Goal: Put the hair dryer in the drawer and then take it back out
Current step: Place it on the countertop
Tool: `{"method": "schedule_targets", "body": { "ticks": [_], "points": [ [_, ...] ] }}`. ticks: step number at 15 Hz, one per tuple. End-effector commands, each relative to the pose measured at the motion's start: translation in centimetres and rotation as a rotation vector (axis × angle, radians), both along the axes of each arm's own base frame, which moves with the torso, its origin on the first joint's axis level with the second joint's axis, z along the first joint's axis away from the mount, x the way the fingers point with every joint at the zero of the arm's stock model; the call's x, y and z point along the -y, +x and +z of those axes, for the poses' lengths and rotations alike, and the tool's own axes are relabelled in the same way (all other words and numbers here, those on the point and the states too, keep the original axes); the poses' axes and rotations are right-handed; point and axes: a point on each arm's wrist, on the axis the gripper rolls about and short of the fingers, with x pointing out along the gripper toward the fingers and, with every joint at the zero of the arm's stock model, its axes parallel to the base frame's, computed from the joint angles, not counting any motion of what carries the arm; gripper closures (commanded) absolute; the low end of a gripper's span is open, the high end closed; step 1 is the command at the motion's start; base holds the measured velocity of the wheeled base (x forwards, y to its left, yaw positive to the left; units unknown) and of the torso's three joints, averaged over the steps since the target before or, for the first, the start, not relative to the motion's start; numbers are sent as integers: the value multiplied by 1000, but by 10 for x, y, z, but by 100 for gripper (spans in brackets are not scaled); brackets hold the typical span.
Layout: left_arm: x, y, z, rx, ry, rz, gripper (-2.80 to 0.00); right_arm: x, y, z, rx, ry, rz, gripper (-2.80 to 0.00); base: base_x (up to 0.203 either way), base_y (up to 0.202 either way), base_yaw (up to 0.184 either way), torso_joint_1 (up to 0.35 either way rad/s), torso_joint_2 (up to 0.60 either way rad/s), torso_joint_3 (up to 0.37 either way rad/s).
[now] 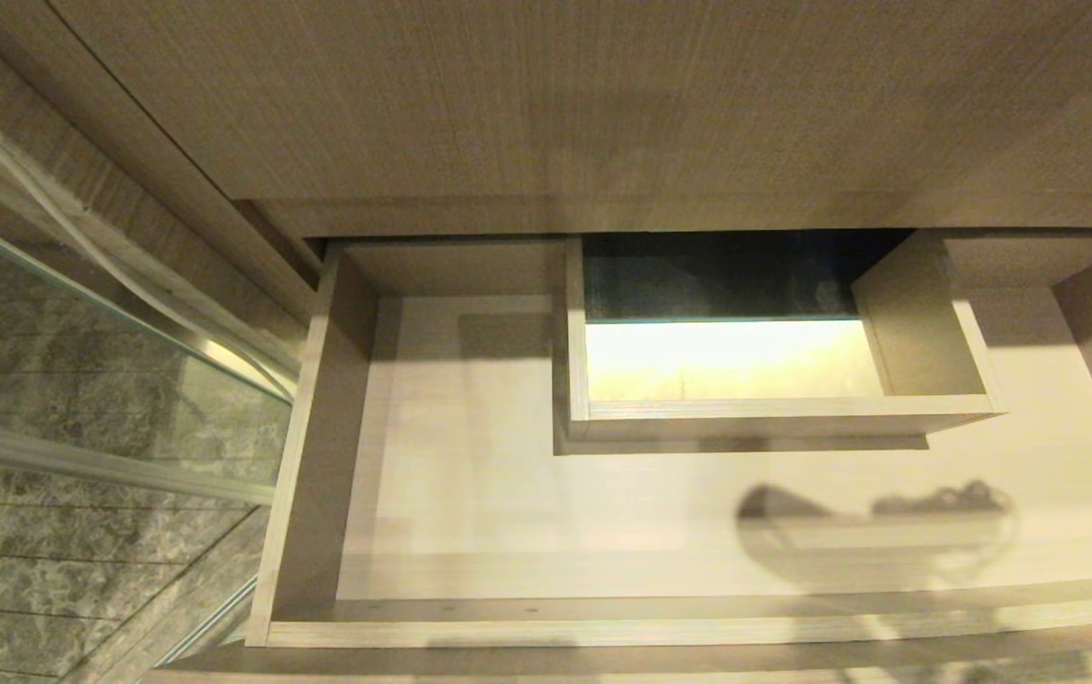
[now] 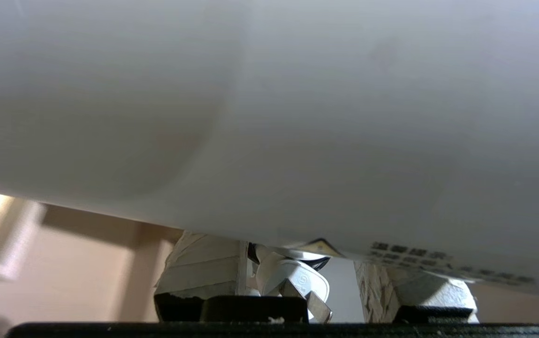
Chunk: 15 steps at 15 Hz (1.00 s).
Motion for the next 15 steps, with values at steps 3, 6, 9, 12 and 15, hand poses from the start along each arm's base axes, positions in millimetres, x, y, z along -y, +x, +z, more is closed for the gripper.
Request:
{"method": "schedule_targets", "body": {
  "ticks": [3, 6, 9, 12, 15],
  "points": [
    [0, 0, 0, 1, 0, 1, 0, -4, -6, 0, 78, 116, 71, 0, 0, 0, 0, 0, 0, 0],
    [0, 0, 0, 1, 0, 1, 0, -10, -14, -5, 162, 123, 115, 0, 0, 0, 0, 84, -90, -15],
    [0, 0, 0, 1, 0, 1, 0, -12, -17, -6, 186, 103, 114, 0, 0, 0, 0, 219, -84, -148],
    [0, 0, 0, -1, 0, -1, 0, -13, -17, -5, 188, 98, 115, 0, 4, -8, 154, 228, -551, -228],
    [0, 0, 0, 1, 0, 1, 0, -16, -22, -10, 189, 106, 117, 0, -3, -5, 179, 126, -459, -129]
  ]
}}
